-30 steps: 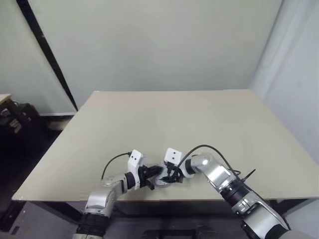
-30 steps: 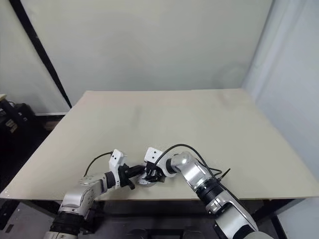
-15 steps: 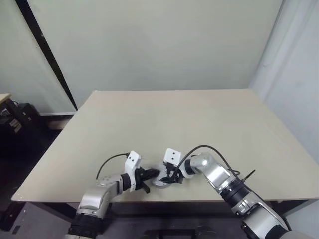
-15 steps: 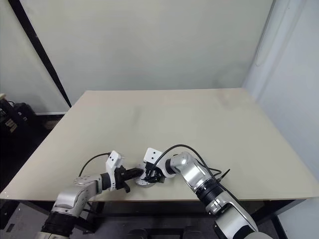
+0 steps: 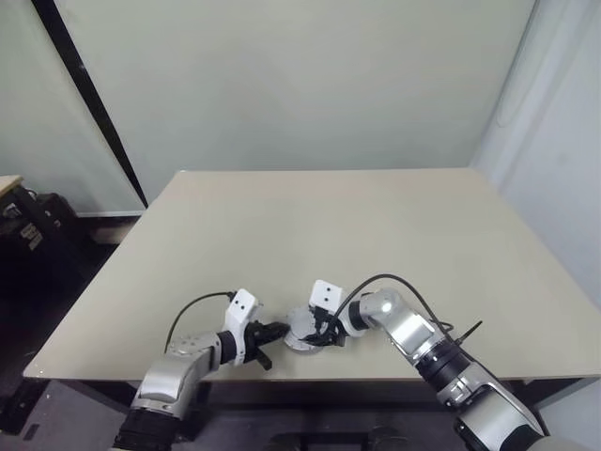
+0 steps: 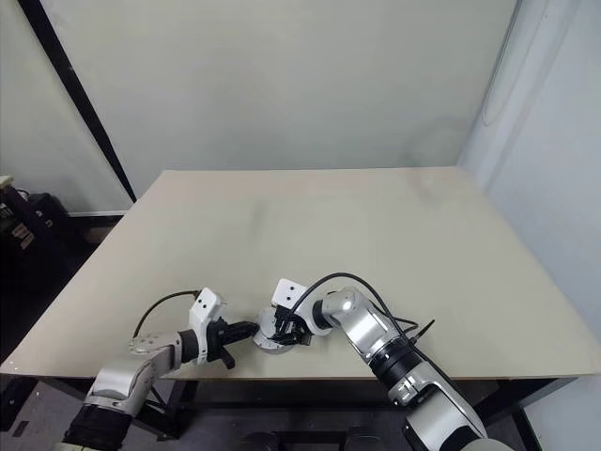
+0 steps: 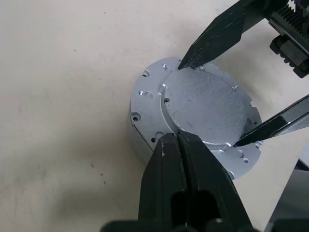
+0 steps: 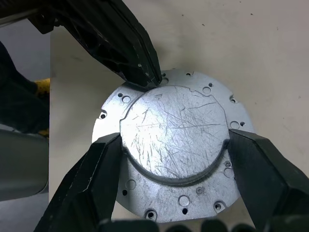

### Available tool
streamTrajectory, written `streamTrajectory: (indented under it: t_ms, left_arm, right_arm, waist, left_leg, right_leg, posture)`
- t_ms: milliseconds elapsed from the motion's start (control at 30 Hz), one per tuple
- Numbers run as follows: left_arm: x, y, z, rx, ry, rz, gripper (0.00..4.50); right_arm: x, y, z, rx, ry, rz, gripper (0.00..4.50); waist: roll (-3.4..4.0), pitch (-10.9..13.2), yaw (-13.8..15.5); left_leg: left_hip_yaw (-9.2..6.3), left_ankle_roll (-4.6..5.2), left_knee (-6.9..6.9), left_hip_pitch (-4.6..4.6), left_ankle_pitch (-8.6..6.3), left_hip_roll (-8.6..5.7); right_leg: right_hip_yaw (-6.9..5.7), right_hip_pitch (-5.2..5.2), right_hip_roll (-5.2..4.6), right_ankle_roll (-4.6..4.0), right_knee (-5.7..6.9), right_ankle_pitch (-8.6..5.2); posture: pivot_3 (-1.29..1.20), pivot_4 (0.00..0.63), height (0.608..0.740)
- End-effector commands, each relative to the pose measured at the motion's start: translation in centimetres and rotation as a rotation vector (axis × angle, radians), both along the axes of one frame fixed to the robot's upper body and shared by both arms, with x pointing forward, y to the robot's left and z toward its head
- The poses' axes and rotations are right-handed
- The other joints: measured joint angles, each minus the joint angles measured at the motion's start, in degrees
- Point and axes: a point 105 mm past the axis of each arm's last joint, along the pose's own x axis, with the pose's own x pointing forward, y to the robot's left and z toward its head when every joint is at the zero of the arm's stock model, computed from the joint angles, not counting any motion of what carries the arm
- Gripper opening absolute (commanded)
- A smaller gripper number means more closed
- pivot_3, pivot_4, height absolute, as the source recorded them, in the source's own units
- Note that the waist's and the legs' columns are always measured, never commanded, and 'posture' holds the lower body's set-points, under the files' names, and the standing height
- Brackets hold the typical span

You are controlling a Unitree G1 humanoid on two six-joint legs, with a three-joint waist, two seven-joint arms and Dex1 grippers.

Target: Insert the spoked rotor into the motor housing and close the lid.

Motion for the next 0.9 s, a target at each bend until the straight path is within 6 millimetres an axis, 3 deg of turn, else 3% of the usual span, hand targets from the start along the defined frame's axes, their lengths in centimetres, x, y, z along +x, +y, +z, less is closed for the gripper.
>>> streamTrajectory:
  t_ms: [33,67,200,333,467,633,900]
  left_arm:
    - [0.1,-0.7,-0.7,0.025,0.015,-0.019,0.00]
    - [0.1,-0.7,-0.7,0.027,0.015,-0.021,0.00]
    - [0.2,-0.6,-0.9,0.042,0.015,-0.020,0.00]
    - [0.2,-0.6,-1.0,0.050,0.015,-0.024,0.00]
    - [0.1,-0.8,-1.0,0.049,0.013,-0.029,0.00]
    - [0.0,-1.0,-1.1,0.047,0.013,-0.036,0.00]
    - [0.0,-1.3,-1.0,0.044,0.012,-0.047,0.00]
  right_arm:
    - [-0.4,-0.1,-0.2,-0.014,0.014,0.012,4.12]
    - [-0.6,0.0,0.0,-0.004,0.033,0.017,4.49]
    - [-0.9,0.4,1.2,0.050,0.077,0.028,4.49]
    - [0.3,0.5,4.1,0.171,0.090,-0.065,4.49]
    - [1.7,-1.5,5.5,0.223,0.192,-0.223,4.49]
    - [2.8,-4.6,4.8,0.240,0.314,-0.425,4.49]
    - [1.3,-6.1,2.2,0.275,0.716,-0.638,4.49]
  waist:
    - [0.00,0.0,0.1]
    - [0.00,0.0,0.1]
    - [0.01,0.0,0.1]
    - [0.00,0.0,0.1]
    - [0.02,0.0,0.1]
    - [0.01,0.0,0.1]
    - [0.03,0.0,0.1]
  left_leg:
    - [-0.02,0.00,0.00,0.00,0.00,-0.01]
    - [-0.02,0.00,0.01,0.01,0.00,-0.01]
    - [-0.02,-0.01,0.01,-0.01,0.00,-0.01]
    - [-0.04,0.05,-0.05,-0.11,0.02,-0.04]
    - [-0.10,0.21,-0.17,-0.14,0.11,-0.03]
    - [-0.06,0.18,-0.15,-0.14,0.09,-0.04]
    - [-0.05,0.20,-0.17,-0.15,0.10,-0.03]
  right_leg:
    - [-0.01,0.02,0.00,0.00,-0.01,0.00]
    - [-0.01,0.04,0.00,0.00,-0.03,0.00]
    - [-0.02,0.09,-0.01,0.00,-0.20,0.00]
    - [0.00,0.09,-0.01,0.02,-0.39,0.01]
    - [-0.04,0.05,-0.01,0.04,-0.41,0.02]
    - [-0.03,0.06,-0.02,0.02,-0.44,0.01]
    - [-0.02,0.06,-0.02,0.02,-0.45,0.01]
  posture:
    - [0.00,0.000,0.740]
    - [0.00,0.000,0.740]
    - [0.00,0.000,0.740]
    - [0.00,0.000,0.740]
    - [0.00,0.000,0.740]
    - [0.00,0.000,0.740]
    - [0.00,0.000,0.740]
